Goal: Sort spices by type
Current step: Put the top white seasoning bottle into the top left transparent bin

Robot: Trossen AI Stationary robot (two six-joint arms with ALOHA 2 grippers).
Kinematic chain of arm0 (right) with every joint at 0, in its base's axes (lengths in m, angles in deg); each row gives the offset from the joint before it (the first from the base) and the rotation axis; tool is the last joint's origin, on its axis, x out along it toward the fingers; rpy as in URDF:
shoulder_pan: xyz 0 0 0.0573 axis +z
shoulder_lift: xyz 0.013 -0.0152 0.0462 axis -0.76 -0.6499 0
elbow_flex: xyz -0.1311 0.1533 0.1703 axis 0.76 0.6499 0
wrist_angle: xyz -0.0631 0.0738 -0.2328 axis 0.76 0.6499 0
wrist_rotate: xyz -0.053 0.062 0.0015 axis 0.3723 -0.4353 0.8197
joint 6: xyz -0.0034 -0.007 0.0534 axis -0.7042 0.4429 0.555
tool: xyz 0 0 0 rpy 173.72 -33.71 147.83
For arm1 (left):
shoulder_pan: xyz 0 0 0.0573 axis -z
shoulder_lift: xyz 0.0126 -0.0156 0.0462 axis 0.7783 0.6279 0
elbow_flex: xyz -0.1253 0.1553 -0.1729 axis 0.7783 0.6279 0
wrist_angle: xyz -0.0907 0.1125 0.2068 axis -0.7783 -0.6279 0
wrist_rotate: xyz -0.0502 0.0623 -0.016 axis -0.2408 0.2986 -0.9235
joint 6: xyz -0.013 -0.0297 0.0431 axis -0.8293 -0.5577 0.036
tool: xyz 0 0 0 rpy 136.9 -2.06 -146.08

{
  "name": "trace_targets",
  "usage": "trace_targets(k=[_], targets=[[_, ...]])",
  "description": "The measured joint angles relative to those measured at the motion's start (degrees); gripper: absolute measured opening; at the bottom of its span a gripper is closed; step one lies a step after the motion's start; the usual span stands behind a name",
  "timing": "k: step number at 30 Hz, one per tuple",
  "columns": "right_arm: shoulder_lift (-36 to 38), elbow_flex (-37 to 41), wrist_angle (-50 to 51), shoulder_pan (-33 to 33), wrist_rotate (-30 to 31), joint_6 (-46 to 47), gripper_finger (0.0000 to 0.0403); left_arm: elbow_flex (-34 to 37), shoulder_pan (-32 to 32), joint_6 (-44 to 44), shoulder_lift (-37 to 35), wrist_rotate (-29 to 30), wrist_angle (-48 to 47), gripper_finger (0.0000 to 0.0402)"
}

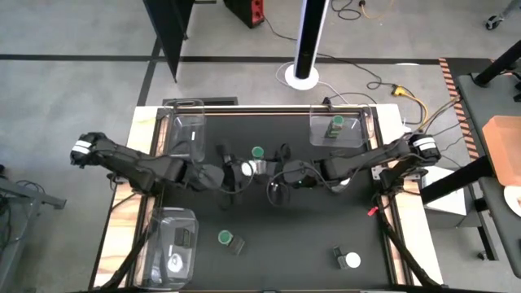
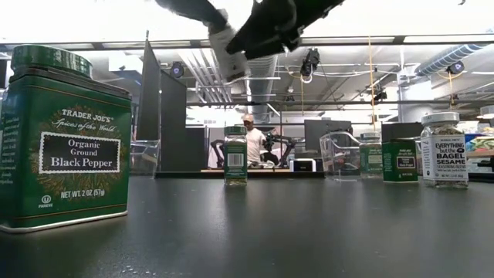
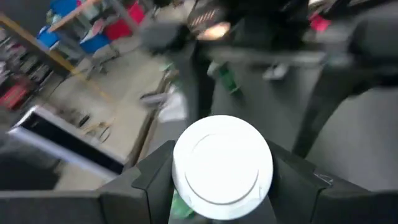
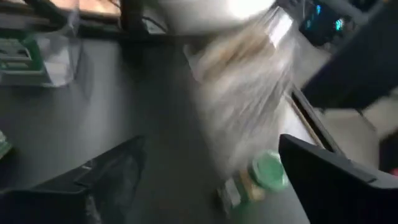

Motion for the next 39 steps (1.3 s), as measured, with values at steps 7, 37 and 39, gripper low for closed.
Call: trace_targets(k=[7, 37, 39], targets=[[1.3, 0.6, 6.9, 0.2, 3.6, 6.3, 0.0372, -9.2, -4.2, -10.9, -2.1, 8.1, -29.9, 0.0184], [1.2, 8.4, -2.8, 0.2, 3.7, 7.2, 0.0363, 12.8, -47.3, -39.6, -19.7, -7.3, -32.7, 0.0184], [1.2, 9.4, -4.7, 0.2, 3.7, 7.2, 0.0363, 14.2, -47.2, -42.4, -20.3, -6.2, -31.7, 0.0184]])
